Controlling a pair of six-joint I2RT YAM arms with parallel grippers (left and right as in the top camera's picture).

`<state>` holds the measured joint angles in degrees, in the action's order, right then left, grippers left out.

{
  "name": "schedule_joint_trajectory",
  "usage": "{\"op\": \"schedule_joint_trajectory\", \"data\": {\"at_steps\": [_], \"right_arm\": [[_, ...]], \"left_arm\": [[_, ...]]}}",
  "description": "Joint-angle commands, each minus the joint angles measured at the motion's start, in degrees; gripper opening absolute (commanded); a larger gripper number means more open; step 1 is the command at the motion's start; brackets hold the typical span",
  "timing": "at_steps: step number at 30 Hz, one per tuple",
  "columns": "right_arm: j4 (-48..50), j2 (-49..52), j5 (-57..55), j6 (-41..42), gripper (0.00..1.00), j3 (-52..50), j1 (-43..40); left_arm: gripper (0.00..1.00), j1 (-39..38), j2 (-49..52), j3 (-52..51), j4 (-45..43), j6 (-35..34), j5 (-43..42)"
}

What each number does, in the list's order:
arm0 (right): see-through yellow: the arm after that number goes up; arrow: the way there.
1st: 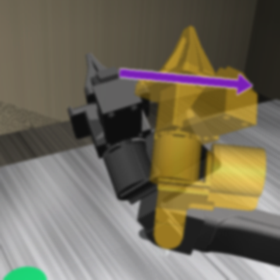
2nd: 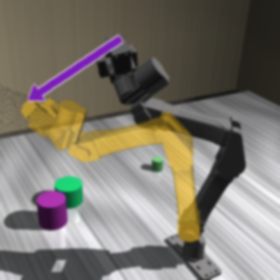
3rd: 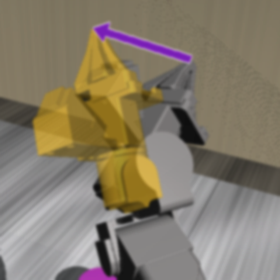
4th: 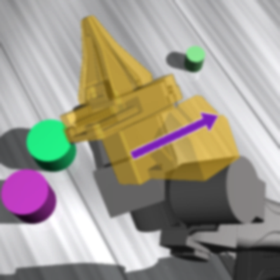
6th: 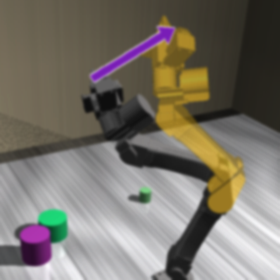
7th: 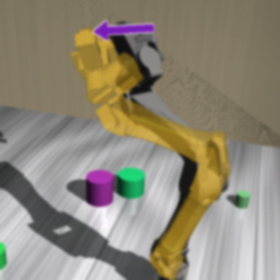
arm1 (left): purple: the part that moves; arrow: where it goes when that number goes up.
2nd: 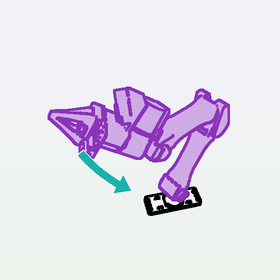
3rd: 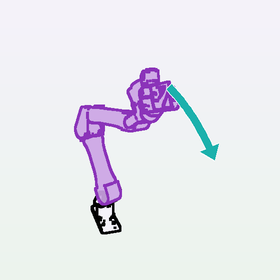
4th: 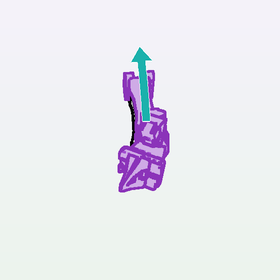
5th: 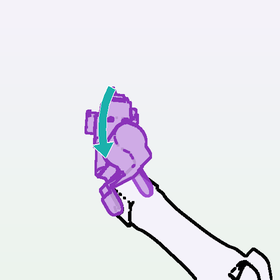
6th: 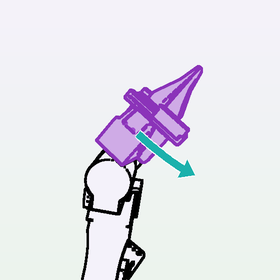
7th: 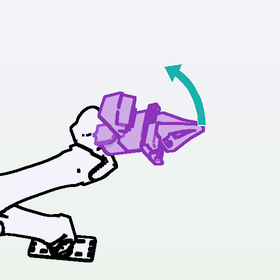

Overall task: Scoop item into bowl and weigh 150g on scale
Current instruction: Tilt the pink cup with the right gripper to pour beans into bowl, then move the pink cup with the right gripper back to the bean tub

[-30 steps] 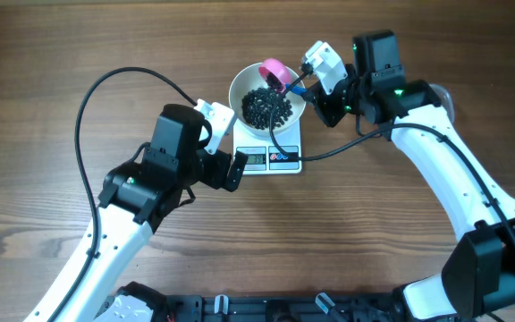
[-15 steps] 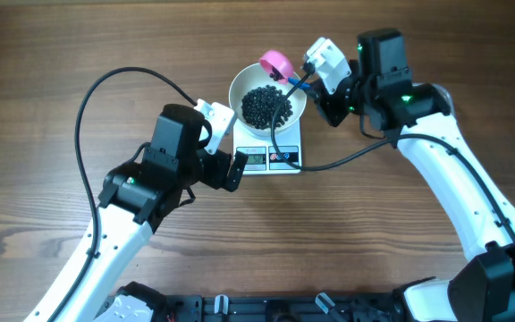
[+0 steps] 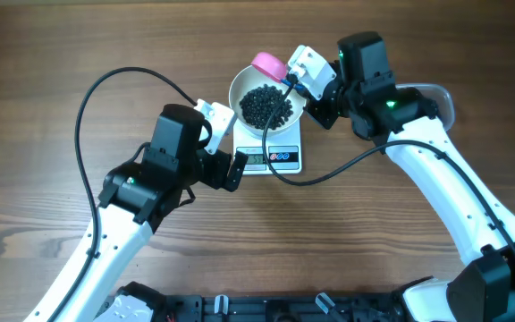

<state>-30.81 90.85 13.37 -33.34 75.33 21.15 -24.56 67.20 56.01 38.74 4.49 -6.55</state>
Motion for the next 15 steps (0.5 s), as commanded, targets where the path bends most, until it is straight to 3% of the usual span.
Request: {"op": "schedule_joint_trajectory", "data": {"at_steps": [1, 7, 15], "right_arm": [[0.7, -2.0, -0.3, 3.1, 0.04, 0.8, 0.2], [4.2, -2.0, 9.2, 15.9, 0.04, 0.8, 0.2], [13.6, -3.5, 8.7, 27.6, 0.04, 0.8, -5.2]], "left_arm": [[1.0, 0.3, 0.3, 1.0, -0.2, 1.1, 0.0], [1.0, 0.3, 0.3, 1.0, -0.2, 1.1, 0.0], [1.0, 0.3, 0.3, 1.0, -0.2, 1.1, 0.0]]}}
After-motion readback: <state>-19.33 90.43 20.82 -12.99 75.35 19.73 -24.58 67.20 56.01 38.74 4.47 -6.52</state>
